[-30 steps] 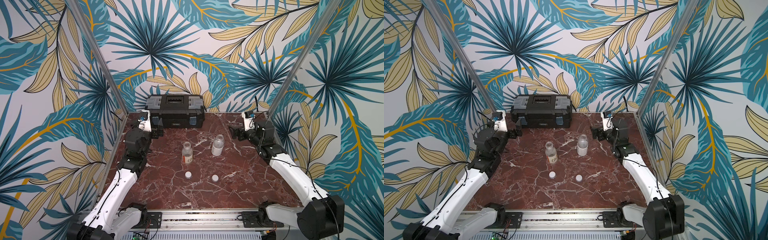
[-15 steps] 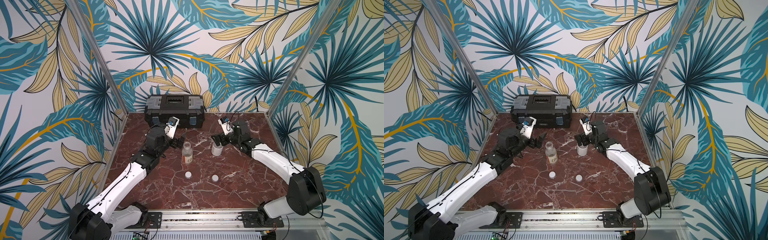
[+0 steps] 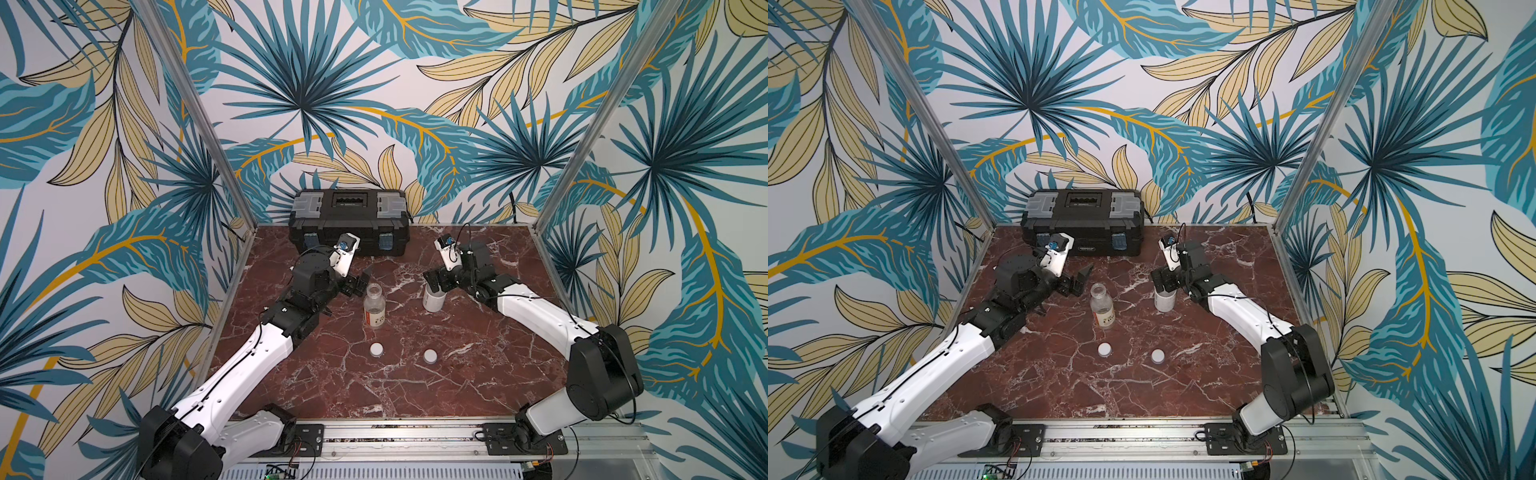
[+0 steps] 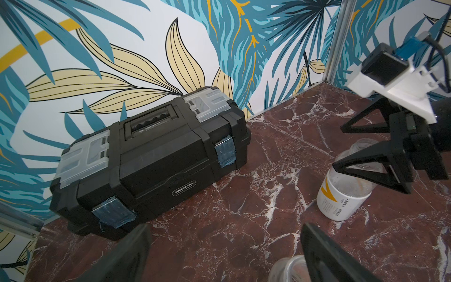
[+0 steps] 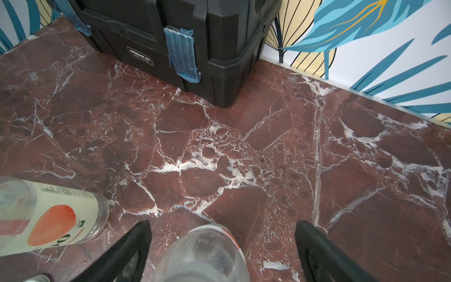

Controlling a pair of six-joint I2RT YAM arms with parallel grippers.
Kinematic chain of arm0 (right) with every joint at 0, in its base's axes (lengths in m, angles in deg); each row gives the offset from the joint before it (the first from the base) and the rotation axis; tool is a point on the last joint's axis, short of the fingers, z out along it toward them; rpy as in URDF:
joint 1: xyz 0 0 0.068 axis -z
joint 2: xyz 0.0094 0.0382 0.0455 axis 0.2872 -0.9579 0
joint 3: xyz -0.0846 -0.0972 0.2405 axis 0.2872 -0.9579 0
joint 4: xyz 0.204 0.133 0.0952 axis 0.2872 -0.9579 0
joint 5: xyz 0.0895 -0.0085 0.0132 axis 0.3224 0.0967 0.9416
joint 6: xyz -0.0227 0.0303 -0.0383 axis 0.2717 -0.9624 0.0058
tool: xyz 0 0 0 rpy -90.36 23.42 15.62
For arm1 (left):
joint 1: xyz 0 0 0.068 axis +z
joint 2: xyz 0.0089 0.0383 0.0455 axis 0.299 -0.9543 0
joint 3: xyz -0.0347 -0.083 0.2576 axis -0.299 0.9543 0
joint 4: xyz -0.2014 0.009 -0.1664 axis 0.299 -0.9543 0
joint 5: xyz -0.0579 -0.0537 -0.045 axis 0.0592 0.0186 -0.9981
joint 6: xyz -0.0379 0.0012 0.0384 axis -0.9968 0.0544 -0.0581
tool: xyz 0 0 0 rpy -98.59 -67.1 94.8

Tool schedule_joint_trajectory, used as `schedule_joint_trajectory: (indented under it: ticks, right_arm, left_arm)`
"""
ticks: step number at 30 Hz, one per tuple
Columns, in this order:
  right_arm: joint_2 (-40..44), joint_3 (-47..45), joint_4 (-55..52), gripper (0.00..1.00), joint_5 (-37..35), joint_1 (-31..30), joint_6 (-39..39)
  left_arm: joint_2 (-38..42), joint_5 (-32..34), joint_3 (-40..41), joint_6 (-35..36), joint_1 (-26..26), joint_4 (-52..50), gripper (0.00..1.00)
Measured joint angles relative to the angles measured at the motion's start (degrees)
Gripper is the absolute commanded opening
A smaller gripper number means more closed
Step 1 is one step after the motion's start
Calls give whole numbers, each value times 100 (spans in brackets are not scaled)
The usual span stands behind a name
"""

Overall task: Screw on the bottle caps
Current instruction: Pick up the plastic bottle at the center of the board.

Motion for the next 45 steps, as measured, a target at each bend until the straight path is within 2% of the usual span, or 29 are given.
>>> schedule_joint_trajectory:
  ticks: [13, 21, 38, 45]
  right_arm:
    - [-146, -72, -28, 91, 197, -4, -50]
    - [-267, -57, -105, 91, 282, -4, -83]
    - [-302, 7, -111, 51, 323, -4, -127]
    - [-92, 136, -675, 45, 341, -4, -151]
  left_arm:
    - [-20, -37, -20, 2, -35, -98, 100]
    - [-59, -136, -212, 35, -122, -160, 100]
    - [-227, -225, -343, 109, -160, -273, 100]
    - [-275, -365, -439, 109, -170, -415, 100]
